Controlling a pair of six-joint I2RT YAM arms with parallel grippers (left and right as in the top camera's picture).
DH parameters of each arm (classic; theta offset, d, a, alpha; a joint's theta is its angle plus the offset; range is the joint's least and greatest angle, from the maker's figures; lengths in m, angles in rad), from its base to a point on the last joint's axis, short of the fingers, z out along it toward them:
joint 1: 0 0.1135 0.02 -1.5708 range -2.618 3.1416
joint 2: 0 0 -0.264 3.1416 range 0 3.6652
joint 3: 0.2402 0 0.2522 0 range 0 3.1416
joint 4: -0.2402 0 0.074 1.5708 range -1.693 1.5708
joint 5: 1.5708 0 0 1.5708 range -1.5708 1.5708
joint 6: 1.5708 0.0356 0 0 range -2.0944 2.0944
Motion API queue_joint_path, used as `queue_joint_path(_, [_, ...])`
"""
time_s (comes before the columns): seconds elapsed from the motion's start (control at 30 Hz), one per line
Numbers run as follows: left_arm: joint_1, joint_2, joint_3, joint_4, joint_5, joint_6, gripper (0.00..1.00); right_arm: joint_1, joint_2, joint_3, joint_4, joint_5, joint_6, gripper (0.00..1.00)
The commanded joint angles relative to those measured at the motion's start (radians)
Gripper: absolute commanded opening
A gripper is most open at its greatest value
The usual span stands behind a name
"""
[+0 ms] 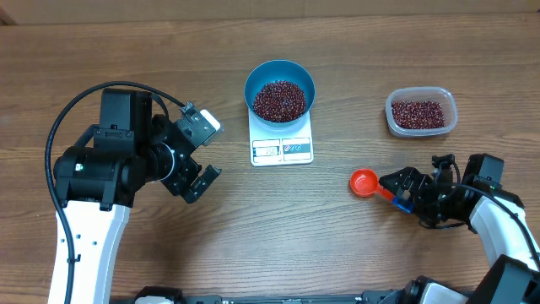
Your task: Scoop item into bowl and weigh 150g on scale
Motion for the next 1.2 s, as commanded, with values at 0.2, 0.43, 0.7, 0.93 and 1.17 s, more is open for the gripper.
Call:
queue_joint_path(0.2, [-0.002,0.002,-0.004,0.000,0.000,-0.010,0.99,-0.004,-0.004,0.152,0.011,0.323,0.072,1.00])
queue_joint_path(0.43, [-0.002,0.002,-0.004,0.001,0.000,-0.010,1.00,0.000,-0.066,0.390,-0.159,0.245,0.126,1.00])
queue_joint_path(0.7, [-0.002,0.002,-0.004,0.001,0.000,-0.010,1.00,0.000,-0.222,0.581,-0.355,-0.079,0.127,1.00])
queue_joint_path(0.93, [-0.002,0.002,-0.004,0.001,0.000,-0.010,1.00,0.000,-0.276,0.581,-0.385,-0.067,0.126,1.00])
queue_joint_path(1.17, [-0.002,0.002,-0.004,0.001,0.000,-0.010,1.00,-0.002,-0.265,0.581,-0.399,-0.067,0.126,1.00])
